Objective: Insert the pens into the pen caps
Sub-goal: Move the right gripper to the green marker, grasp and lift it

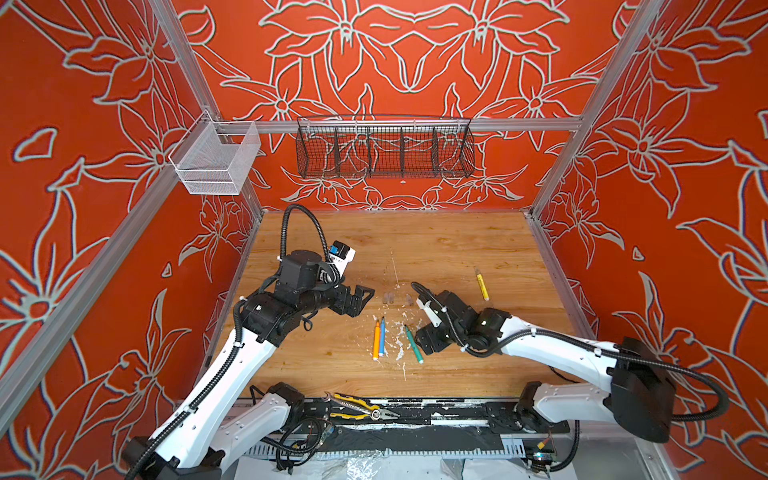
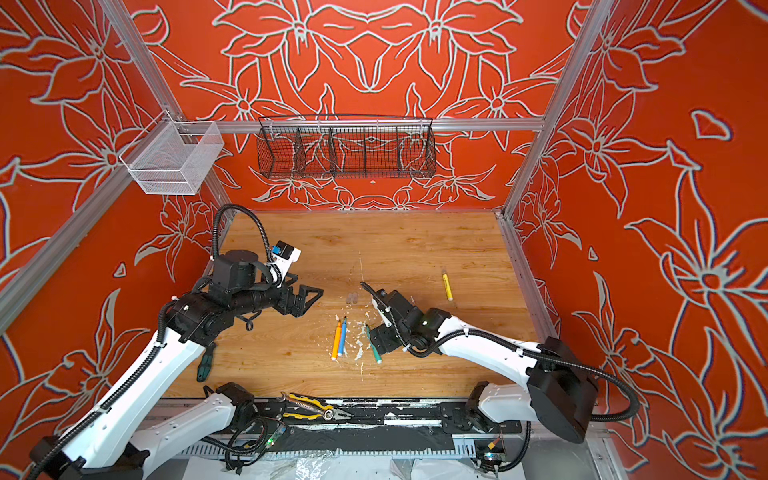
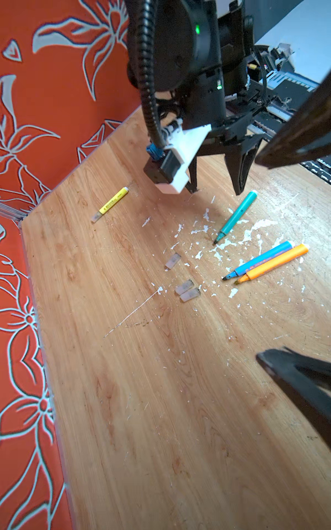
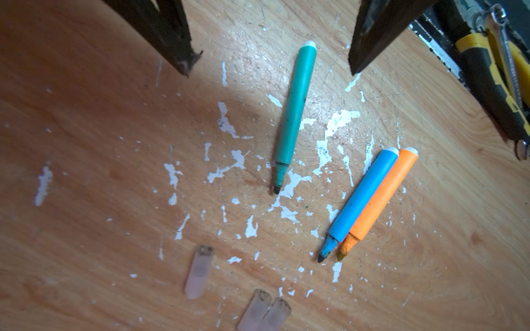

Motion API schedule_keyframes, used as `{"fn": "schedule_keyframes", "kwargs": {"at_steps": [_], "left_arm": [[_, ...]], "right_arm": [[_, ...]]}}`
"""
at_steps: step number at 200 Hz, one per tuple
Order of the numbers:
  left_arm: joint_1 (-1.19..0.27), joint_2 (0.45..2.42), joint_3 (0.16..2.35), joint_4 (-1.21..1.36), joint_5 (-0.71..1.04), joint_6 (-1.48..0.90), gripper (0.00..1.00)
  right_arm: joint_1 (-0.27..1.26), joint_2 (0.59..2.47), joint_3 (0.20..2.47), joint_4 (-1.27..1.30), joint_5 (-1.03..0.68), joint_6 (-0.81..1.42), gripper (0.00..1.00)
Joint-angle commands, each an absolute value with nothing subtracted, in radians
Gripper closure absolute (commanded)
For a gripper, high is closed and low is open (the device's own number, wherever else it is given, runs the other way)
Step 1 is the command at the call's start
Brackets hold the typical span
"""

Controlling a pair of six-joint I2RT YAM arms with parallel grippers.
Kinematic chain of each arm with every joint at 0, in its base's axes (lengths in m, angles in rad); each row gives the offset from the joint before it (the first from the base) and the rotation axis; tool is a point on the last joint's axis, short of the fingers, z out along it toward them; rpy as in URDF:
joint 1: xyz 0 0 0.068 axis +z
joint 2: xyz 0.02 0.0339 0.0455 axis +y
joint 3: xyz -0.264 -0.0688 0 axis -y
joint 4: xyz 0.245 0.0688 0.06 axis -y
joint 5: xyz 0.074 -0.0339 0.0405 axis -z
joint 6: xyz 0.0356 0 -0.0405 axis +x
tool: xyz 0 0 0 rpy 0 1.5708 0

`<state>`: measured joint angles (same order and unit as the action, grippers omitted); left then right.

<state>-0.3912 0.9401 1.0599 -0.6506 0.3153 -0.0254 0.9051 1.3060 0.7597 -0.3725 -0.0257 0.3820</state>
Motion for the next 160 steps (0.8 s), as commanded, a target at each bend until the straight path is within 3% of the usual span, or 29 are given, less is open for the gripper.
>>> {"fn": "schedule_keyframes", "kwargs": {"at_steps": [1, 62, 143, 160], "left_arm": [[-0.385, 0.943, 1.061, -0.649, 0.351, -0.011, 0.03], [-0.383, 0.903, 1.041, -0.643, 0.294, -0.009, 0.03], [-0.376, 0.866, 1.011, -0.634, 0.287, -0.006, 0.03], [-0.374, 0.862, 1.009, -0.631, 0.287, -0.006, 0.03]], "right_arm": [[0.952, 1.386, 0.789, -0.332, 0.038, 0.480, 0.23], [1.037, 1.610, 0.933, -0.422, 0.133, 0.572, 0.46], [1.065, 1.706, 0.955, -0.531, 0.157, 0.626, 0.57], [1.065, 1.711, 0.950, -0.528, 0.143, 0.625, 0.63]]}}
